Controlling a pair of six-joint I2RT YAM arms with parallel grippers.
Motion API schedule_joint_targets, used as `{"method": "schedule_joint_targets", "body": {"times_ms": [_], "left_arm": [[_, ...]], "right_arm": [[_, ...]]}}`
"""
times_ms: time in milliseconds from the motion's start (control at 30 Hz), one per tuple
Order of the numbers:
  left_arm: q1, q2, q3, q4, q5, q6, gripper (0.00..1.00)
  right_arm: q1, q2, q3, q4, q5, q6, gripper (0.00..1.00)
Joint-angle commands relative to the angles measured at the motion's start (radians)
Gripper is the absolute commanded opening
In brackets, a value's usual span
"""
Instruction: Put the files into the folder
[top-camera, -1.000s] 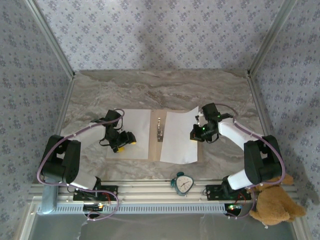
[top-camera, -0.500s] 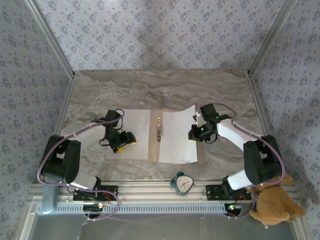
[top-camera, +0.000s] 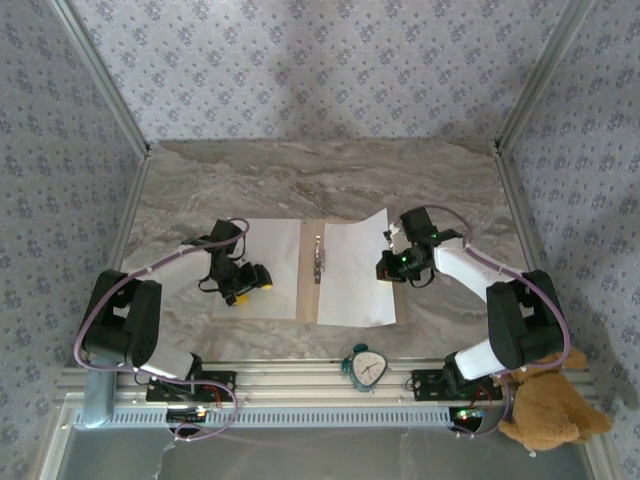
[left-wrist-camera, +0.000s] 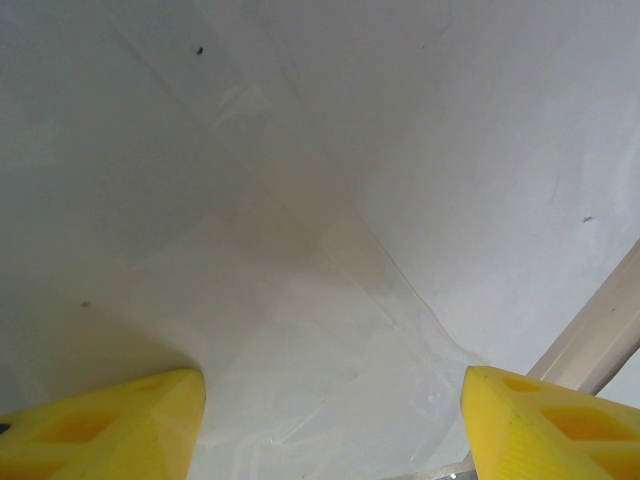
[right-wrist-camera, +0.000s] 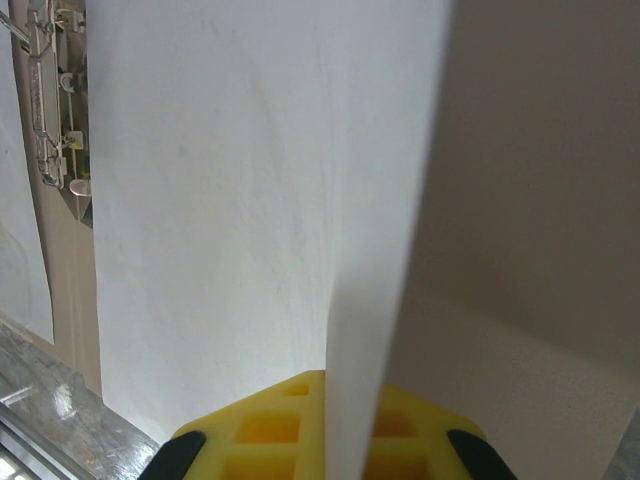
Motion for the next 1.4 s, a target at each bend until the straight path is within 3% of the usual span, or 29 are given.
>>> {"method": "schedule_joint_targets", "body": {"times_ms": [0, 1367], "left_arm": [[0.008, 0.016, 0.007, -0.065, -0.014, 0.018, 0.7], [0.008, 0.001, 0.007, -0.083, -0.01, 0.022, 0.7]], "right_arm": [[0.004, 0.005, 0.007, -0.018, -0.011, -0.052, 0.0], [-0.05, 0.149, 0.125, -0.042, -0.066, -0.07, 0.0]]}}
